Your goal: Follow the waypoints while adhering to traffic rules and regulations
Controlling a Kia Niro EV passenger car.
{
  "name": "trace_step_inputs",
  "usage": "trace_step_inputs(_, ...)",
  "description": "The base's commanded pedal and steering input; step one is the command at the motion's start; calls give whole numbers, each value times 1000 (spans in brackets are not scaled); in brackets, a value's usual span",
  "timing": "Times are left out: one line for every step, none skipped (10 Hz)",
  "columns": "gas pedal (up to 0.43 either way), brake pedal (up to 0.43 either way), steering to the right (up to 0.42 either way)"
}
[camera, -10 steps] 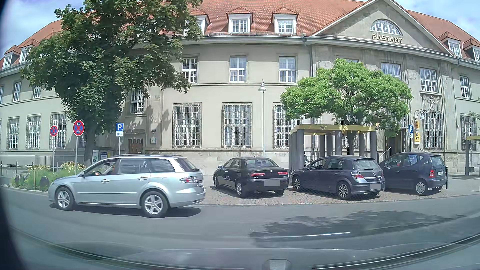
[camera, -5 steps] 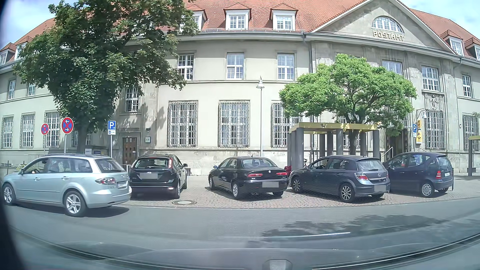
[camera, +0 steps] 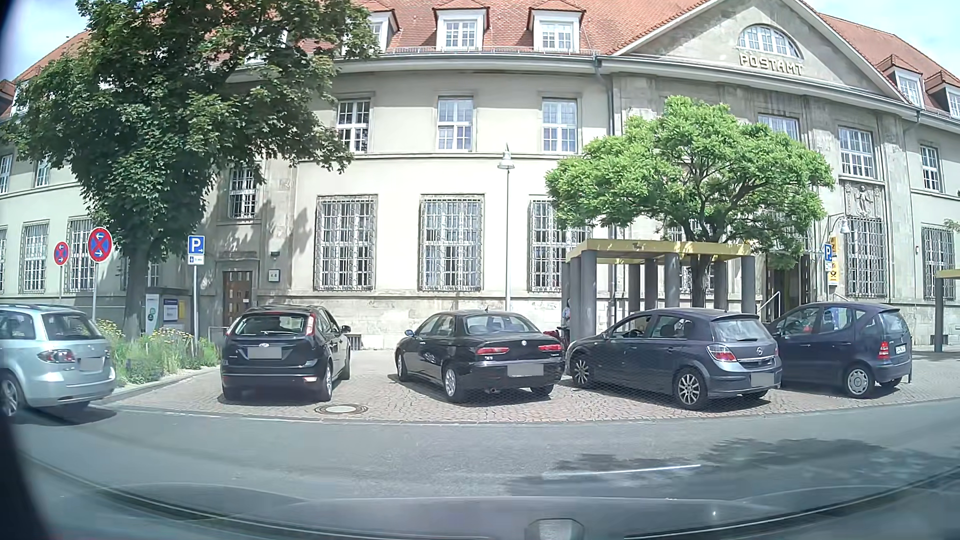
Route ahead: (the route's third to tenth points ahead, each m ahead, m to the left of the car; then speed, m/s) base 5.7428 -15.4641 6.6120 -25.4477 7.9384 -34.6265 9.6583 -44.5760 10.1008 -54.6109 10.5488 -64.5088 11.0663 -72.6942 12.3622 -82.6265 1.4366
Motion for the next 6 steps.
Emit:
trace_step_inputs(0, 128, 236)
trace_step_inputs(0, 183, 258)
trace_step_inputs(0, 226, 298)
trace_step_inputs(0, 256, 346)
trace_step_inputs(0, 262, 391)
trace_step_inputs(0, 280, 434)
